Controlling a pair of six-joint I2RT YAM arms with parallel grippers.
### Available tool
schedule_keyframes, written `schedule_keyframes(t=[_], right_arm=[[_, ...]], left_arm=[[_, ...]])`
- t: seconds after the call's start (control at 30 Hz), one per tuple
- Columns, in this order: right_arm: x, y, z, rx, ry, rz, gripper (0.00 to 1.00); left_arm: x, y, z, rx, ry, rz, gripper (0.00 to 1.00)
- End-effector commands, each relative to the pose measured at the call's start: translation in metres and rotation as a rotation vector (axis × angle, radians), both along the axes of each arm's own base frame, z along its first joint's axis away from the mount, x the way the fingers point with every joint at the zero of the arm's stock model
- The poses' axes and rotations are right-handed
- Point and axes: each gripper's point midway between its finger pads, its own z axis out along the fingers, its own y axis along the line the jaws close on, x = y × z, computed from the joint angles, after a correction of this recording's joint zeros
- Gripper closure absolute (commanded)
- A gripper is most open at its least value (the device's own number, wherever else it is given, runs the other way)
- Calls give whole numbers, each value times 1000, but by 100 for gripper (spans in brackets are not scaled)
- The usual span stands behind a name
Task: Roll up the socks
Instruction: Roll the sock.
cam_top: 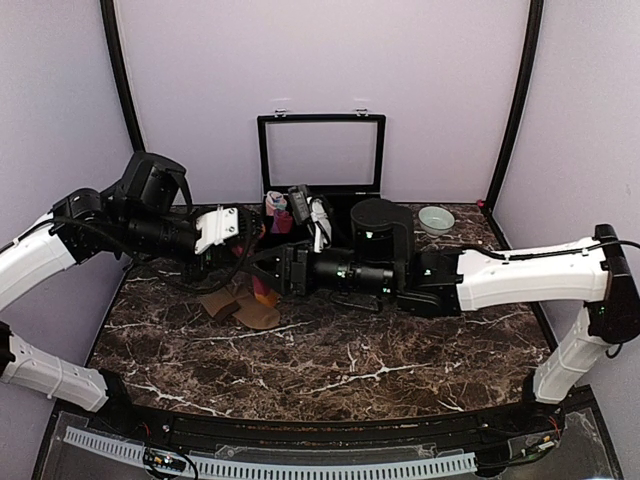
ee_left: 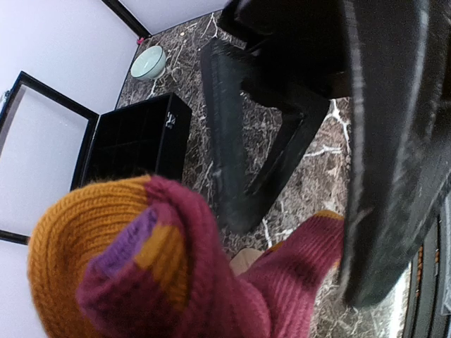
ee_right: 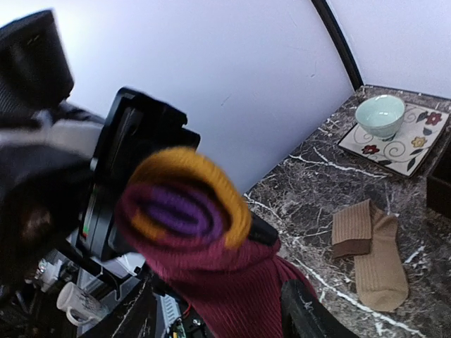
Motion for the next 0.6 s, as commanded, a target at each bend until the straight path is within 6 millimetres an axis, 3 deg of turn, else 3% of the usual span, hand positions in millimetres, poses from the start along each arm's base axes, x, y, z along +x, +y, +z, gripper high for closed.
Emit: schedule_keyframes(t=[0.0, 0.2, 0.37, 0.57], right_arm=[[-13, -34, 32, -17, -300, 35, 41], [-27, -54, 32, -61, -407, 74, 41], [-31, -62, 52, -18, -437, 58, 40], [-45, -54, 43, -109, -503, 84, 40]], left_arm=[[-33, -16, 13, -126, 342, -67, 100], [-63, -33, 33, -212, 594, -182, 100], [-56, -31, 30, -200, 582, -156, 100], [-54, -30, 26, -199, 602, -131, 100]])
